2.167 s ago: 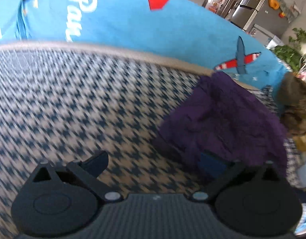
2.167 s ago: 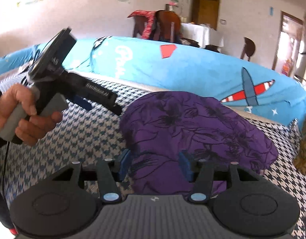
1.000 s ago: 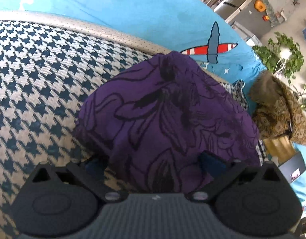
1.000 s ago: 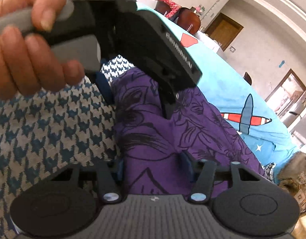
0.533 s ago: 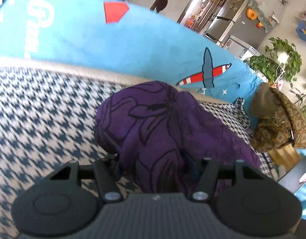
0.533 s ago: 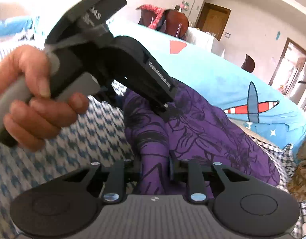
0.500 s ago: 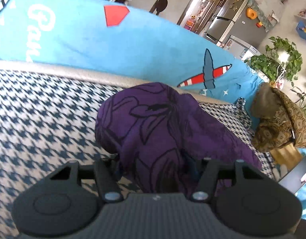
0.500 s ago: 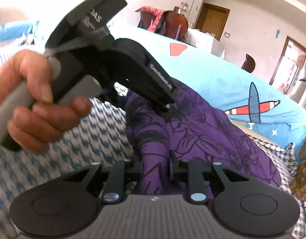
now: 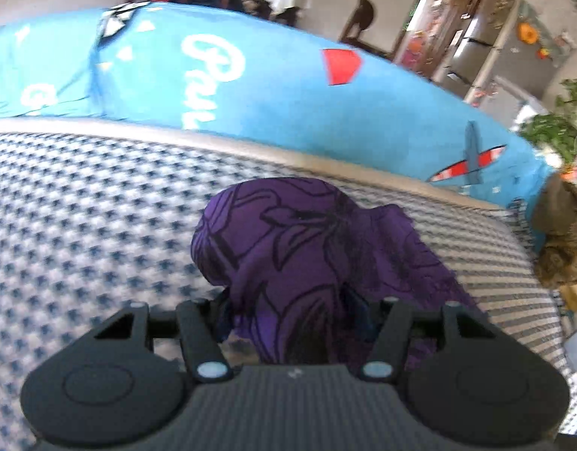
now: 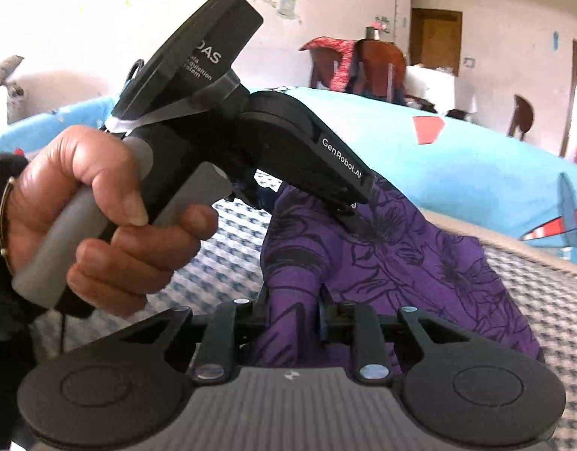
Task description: Fold clothes
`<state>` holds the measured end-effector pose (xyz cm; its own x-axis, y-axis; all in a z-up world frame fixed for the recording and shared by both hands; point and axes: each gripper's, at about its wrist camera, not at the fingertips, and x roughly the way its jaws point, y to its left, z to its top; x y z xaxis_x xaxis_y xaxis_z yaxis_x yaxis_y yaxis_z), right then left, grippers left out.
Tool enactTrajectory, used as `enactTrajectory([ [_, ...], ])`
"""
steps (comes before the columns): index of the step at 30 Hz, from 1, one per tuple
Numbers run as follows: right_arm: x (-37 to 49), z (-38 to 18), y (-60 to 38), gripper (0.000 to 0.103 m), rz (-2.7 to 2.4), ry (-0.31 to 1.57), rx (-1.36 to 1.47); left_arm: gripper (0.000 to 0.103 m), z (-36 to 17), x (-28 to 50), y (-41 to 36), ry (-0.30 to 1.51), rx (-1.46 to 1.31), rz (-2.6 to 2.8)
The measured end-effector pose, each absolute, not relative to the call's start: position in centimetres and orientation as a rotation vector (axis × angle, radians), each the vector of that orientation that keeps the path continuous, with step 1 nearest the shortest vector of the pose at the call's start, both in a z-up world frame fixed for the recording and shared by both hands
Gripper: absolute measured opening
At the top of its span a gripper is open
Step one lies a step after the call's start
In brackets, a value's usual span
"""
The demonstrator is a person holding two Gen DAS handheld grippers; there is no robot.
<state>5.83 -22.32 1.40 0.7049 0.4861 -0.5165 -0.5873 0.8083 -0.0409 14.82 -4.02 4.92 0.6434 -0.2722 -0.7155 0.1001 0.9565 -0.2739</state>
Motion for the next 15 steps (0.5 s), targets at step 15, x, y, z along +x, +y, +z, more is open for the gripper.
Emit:
enactTrajectory([
  [15, 5.0, 1.9, -20.1, 0.034, 0.766, 0.573, -0.150, 0.075, 5.2, 13.1, 2.4, 0.841, -0.204, 0.017],
])
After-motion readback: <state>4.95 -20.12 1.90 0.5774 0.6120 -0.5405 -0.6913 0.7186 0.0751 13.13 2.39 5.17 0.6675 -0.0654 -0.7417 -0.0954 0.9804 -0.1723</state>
